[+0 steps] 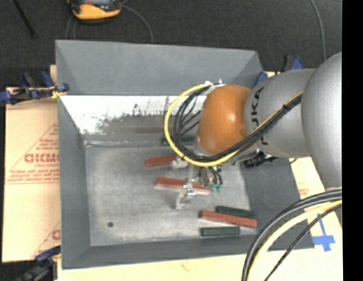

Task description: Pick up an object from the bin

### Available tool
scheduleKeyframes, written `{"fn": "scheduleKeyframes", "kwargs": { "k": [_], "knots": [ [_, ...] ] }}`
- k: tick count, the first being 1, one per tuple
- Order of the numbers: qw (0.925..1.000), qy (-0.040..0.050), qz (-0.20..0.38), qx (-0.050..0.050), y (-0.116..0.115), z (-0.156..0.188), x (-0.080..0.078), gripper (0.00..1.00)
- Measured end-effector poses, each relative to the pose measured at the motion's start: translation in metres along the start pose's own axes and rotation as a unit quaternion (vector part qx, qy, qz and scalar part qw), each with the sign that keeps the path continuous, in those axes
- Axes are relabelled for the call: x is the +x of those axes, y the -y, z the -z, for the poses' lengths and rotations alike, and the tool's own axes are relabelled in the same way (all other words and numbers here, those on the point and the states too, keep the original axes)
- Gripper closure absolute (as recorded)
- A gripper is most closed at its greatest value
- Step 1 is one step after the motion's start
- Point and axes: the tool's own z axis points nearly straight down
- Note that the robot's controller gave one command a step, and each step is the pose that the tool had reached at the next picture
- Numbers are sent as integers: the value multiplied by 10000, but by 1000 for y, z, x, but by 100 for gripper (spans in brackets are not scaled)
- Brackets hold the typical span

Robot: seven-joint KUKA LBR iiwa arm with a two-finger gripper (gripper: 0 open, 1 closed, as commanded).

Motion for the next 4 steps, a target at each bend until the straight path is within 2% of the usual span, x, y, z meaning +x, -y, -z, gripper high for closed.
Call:
{"fn": "scheduleKeyframes", "kwargs": {
  "k": [1, 2, 3, 4],
  "knots": [
    [9990, 22, -440, -18, 19, 15, 2, 0],
    [9972, 28, -750, -25, 19, -16, 6, 0],
    [9971, 42, -761, -24, 19, -8, 5, 100],
    [9971, 42, -762, -24, 19, -8, 5, 100]
  ]
}}
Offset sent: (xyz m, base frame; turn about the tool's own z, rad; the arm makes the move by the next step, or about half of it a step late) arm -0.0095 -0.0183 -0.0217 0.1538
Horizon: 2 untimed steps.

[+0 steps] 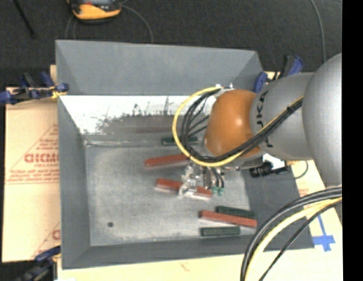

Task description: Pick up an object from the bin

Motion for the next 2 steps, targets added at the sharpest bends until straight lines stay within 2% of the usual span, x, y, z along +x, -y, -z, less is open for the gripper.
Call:
{"fn": "scheduleKeyframes", "kwargs": {
  "k": [1, 2],
  "knots": [
    [10000, -38, -1, 8, 0, 5, 2, 100],
    [10000, -67, -1, 13, 1, 26, 4, 100]
  ]
}}
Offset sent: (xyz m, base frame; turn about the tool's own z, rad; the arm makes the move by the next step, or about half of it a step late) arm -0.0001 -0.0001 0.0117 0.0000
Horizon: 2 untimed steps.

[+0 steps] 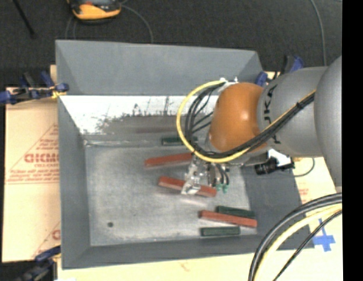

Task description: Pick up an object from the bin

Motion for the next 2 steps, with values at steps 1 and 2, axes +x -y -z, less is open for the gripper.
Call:
{"fn": "scheduleKeyframes", "kwargs": {
  "k": [1, 2],
  "knots": [
    [10000, 32, 1, -6, 0, 20, -2, 100],
    [10000, 60, 1, -11, -1, 35, -3, 100]
  ]
}}
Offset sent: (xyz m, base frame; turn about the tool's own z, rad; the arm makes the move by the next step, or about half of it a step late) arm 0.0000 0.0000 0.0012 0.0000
